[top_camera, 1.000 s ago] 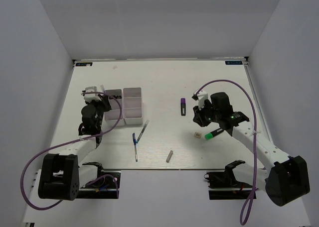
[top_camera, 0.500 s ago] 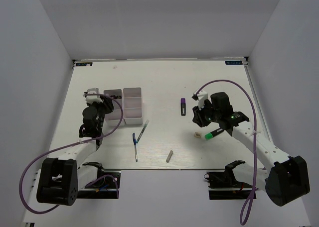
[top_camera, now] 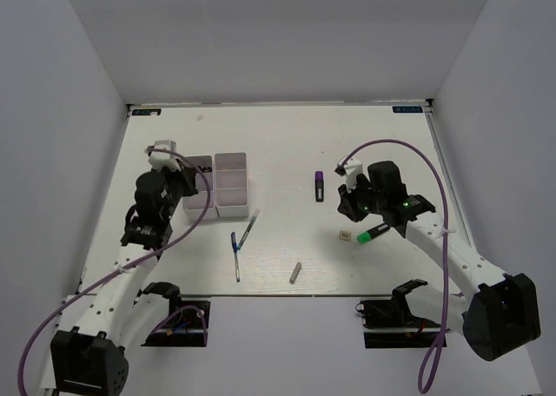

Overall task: Sort the stationery into containers
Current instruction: Move the pen to the center of the board.

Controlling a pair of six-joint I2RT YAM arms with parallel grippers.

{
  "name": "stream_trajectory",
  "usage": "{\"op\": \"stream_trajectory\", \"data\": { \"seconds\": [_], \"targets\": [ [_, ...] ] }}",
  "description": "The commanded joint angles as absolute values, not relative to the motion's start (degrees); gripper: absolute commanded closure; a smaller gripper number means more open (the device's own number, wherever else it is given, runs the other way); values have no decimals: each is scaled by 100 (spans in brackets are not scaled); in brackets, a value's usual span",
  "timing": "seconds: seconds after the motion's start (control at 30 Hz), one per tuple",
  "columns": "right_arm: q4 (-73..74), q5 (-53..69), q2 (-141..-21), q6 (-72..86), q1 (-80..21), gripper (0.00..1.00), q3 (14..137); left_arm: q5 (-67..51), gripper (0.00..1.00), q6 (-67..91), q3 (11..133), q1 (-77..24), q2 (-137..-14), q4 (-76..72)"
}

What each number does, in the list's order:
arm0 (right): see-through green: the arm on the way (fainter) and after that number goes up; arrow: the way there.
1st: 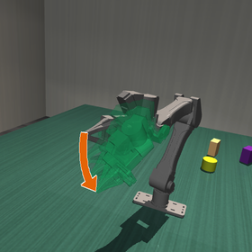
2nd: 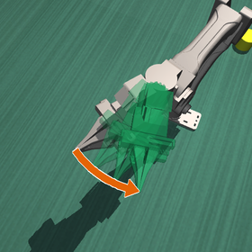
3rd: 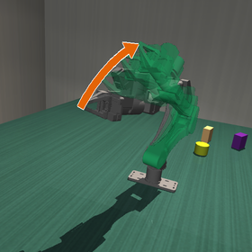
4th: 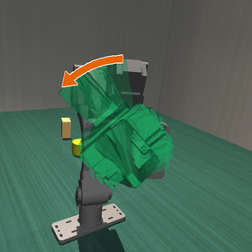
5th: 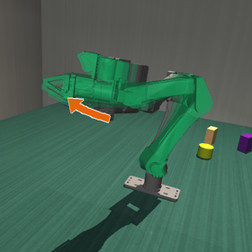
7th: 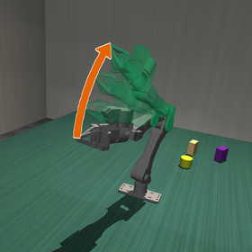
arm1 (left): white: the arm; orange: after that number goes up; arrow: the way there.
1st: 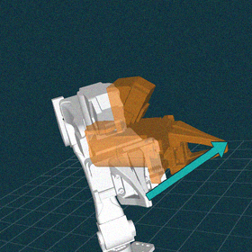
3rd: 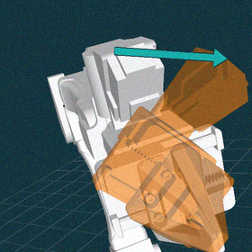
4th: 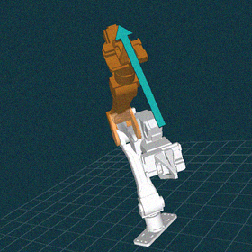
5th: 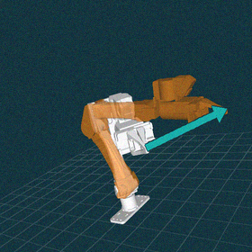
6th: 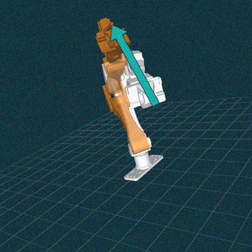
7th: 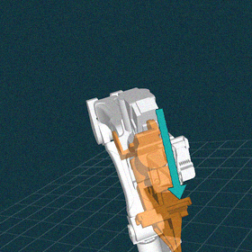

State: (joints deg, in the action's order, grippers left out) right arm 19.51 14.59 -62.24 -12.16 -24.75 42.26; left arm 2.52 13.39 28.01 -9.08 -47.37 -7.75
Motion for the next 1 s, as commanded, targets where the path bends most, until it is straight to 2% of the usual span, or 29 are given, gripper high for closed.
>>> {"op": "stream_trajectory", "data": {
  "seconds": [0.0, 0.03, 0.07, 0.1, 0.13, 0.17, 0.2, 0.23, 0.3, 0.33, 0.37, 0.4, 0.47, 0.5, 0.53, 0.57, 0.6, 0.7, 0.97],
  "targets": [
    [2275, 1809, -6292, -1274, -2443, 79, 4482, -850, 100, 1564, 4102, -1238, -4754, 2141],
    [2363, 1880, -6380, -1266, -2435, 46, 4552, -1270, 84, 1425, 4426, -1352, -4999, 2788],
    [2791, 1968, -6651, -1379, -2426, 11, 4822, -1544, 74, 1328, 4578, -1641, -5253, 3378],
    [2899, 2125, -6723, -1397, -2434, 10, 4912, -1529, 61, 1075, 4814, -2009, -5386, 3636],
    [2961, 2197, -6828, -1406, -2426, 16, 4948, -1399, 54, 959, 4956, -2404, -5475, 4013],
    [3032, 2267, -6855, -1441, -2400, 85, 5000, -1276, 41, 888, 5018, -2800, -5711, 4251],
    [3015, 2285, -6864, -1363, -2408, 100, 4992, -1118, 37, 783, 5045, -2978, -5765, 4306],
    [2980, 2259, -6829, -1328, -2417, 100, 4949, -733, 30, 678, 5019, -3362, -5887, 4376],
    [2883, 2136, -6733, -1292, -2364, 98, 4905, -423, 28, 598, 4992, -3857, -6081, 4377],
    [2865, 2057, -6741, -1275, -2347, 87, 4878, -30, 30, 572, 5001, -4180, -6247, 4360],
    [2830, 2039, -6724, -1274, -2286, 80, 4878, 104, 46, 571, 4975, -4436, -6432, 4333],
    [2813, 2039, -6706, -1266, -2268, 80, 4861, 262, 59, 597, 4975, -4534, -6634, 4281],
    [2778, 2021, -6706, -1231, -2189, 80, 4843, 482, 79, 676, 4966, -4745, -7011, 4105],
    [2786, 2030, -6723, -1230, -2171, 80, 4834, 588, 80, 729, 4957, -4798, -7092, 4044],
    [2769, 2056, -6715, -1239, -2136, 80, 4843, 658, 80, 773, 4914, -4834, -7162, 3843],
    [2786, 2065, -6724, -1222, -2118, 80, 4843, 868, 67, 826, 4896, -4851, -7337, 3763],
    [2786, 2065, -6741, -1222, -2101, 80, 4834, 922, 61, 887, 4878, -4843, -7400, 3562],
    [2786, 2109, -6724, -1230, -2048, 79, 4825, 1107, 55, 879, 4843, -4851, -7680, 3376],
    [2777, 2189, -6724, -1231, -2004, 77, 4816, 1371, 51, 888, 4764, -4852, -8270, 2805]
  ]
}}
